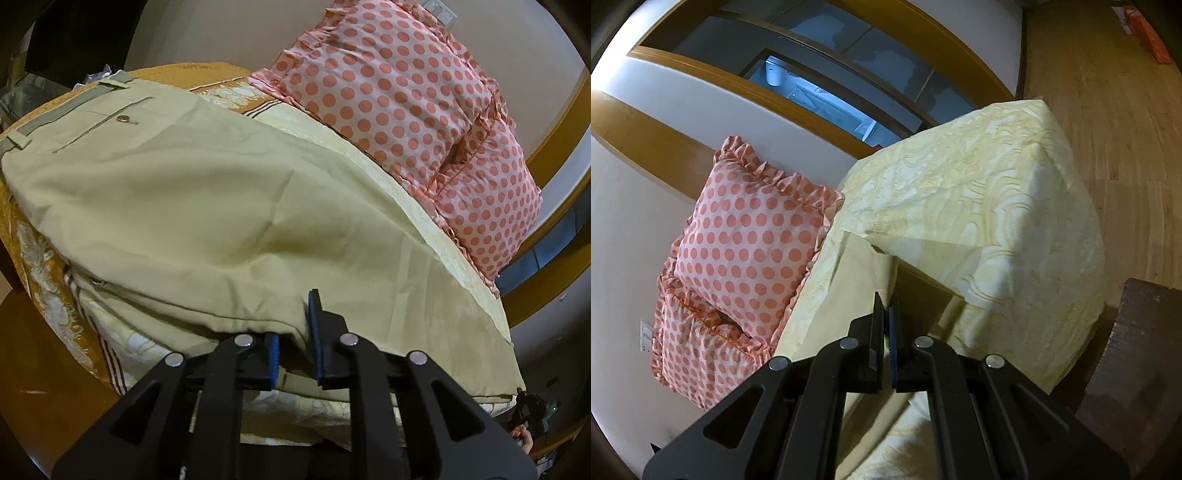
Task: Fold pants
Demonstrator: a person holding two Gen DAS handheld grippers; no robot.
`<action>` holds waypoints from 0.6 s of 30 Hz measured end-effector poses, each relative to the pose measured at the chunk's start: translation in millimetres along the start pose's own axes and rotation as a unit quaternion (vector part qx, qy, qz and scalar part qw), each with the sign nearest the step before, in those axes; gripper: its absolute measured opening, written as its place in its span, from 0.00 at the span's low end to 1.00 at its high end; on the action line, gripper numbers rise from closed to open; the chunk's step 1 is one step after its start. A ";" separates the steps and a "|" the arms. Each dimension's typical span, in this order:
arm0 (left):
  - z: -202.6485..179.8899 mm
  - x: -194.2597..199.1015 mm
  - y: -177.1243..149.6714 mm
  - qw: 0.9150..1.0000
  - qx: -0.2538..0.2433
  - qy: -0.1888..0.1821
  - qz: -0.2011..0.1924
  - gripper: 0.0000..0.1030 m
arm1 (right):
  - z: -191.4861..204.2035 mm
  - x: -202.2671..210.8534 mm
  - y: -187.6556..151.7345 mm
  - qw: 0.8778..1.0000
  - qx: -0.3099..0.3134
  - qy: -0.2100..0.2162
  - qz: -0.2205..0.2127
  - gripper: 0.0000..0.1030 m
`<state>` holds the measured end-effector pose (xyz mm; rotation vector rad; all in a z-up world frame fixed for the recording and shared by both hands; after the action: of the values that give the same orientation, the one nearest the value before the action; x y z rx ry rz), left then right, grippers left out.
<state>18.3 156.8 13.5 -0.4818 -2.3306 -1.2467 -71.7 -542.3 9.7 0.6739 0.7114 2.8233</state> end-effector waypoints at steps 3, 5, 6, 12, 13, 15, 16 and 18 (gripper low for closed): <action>1.3 1.4 0.0 1.000 -0.013 -0.006 0.004 0.07 | -1.8 3.9 -2.0 1.000 0.003 -0.003 0.000 0.02; 0.3 0.8 -0.1 1.000 -0.023 -0.008 0.006 0.06 | -3.4 5.4 -4.2 1.000 0.000 -0.007 0.001 0.02; 0.9 0.6 -0.1 1.000 -0.025 -0.009 0.007 0.05 | -4.9 6.5 -5.0 1.000 -0.001 -0.009 0.001 0.02; 3.4 6.6 -1.8 0.999 -0.049 -0.018 0.015 0.28 | 3.5 17.8 1.1 0.997 0.055 -0.046 -0.029 0.36; 3.7 13.4 -1.7 0.998 -0.055 -0.017 0.007 0.38 | 3.1 20.6 4.7 0.996 0.061 -0.054 -0.045 0.46; 5.3 30.7 -0.7 0.998 -0.068 -0.011 -0.014 0.55 | 2.4 20.6 9.6 0.993 0.076 -0.067 -0.064 0.57; 5.9 36.2 0.7 0.997 -0.071 -0.003 -0.021 0.57 | 1.2 17.7 10.8 0.992 0.081 -0.071 -0.063 0.57; 7.6 50.8 4.5 0.996 -0.075 0.000 -0.038 0.59 | -2.8 6.2 8.6 0.993 0.085 -0.073 -0.046 0.57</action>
<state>-23.7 170.3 40.2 -0.4457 -2.2857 -1.4651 -78.8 -549.4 14.0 0.8412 0.9386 2.6192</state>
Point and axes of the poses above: each gripper's, at about its wrist camera, not at the fingertips, and x roughly against the way its jaws point, z to its left, y to its top, the point moved 2 cm from there along -x, roughly the way its jaws point, and after that the axes turned 12 degrees about -z, right-handed, at the moved point
